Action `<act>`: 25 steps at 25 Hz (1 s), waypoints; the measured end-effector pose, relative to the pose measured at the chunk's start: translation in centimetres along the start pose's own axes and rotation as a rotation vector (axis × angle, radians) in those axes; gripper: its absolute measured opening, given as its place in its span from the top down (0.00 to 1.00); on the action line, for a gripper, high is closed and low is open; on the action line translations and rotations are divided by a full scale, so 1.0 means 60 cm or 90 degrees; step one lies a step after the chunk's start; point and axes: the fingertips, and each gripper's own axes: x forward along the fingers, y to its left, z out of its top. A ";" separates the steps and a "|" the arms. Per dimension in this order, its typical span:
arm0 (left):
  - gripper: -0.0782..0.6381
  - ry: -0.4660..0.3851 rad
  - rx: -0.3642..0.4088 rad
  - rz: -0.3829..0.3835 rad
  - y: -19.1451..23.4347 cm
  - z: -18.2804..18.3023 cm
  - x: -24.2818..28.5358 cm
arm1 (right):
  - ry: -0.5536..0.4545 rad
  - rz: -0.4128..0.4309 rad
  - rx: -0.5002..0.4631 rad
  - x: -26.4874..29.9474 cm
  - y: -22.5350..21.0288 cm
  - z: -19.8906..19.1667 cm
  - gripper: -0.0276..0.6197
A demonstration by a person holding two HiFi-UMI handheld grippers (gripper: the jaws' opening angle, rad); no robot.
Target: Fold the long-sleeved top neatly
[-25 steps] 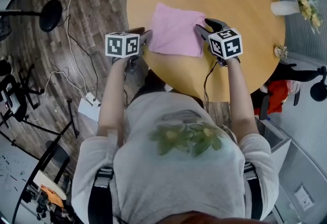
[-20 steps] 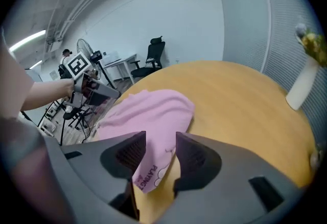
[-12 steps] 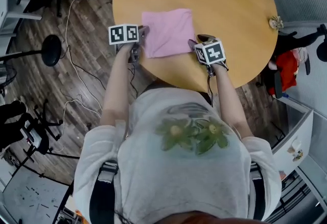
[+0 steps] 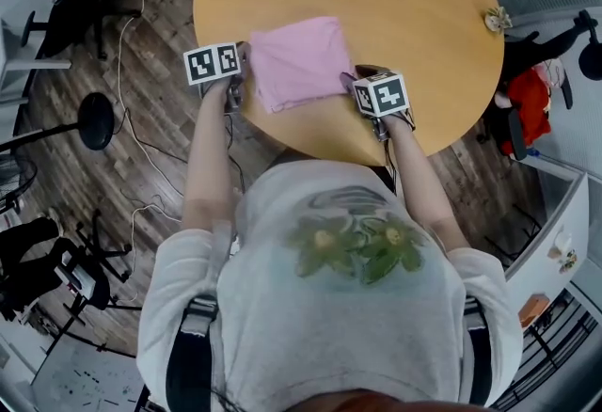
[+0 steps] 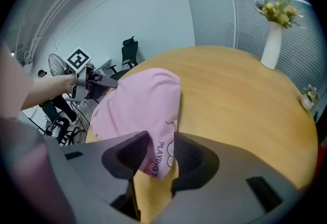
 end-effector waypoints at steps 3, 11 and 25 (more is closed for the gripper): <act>0.80 -0.023 0.018 0.011 -0.018 0.006 -0.022 | -0.032 0.003 -0.003 -0.020 0.005 0.016 0.69; 0.79 -0.042 0.144 -0.016 -0.139 -0.064 -0.074 | -0.016 0.011 -0.067 -0.039 0.028 -0.009 0.69; 0.79 0.042 0.319 0.034 -0.125 -0.191 -0.019 | 0.047 -0.036 -0.165 0.012 0.023 -0.051 0.69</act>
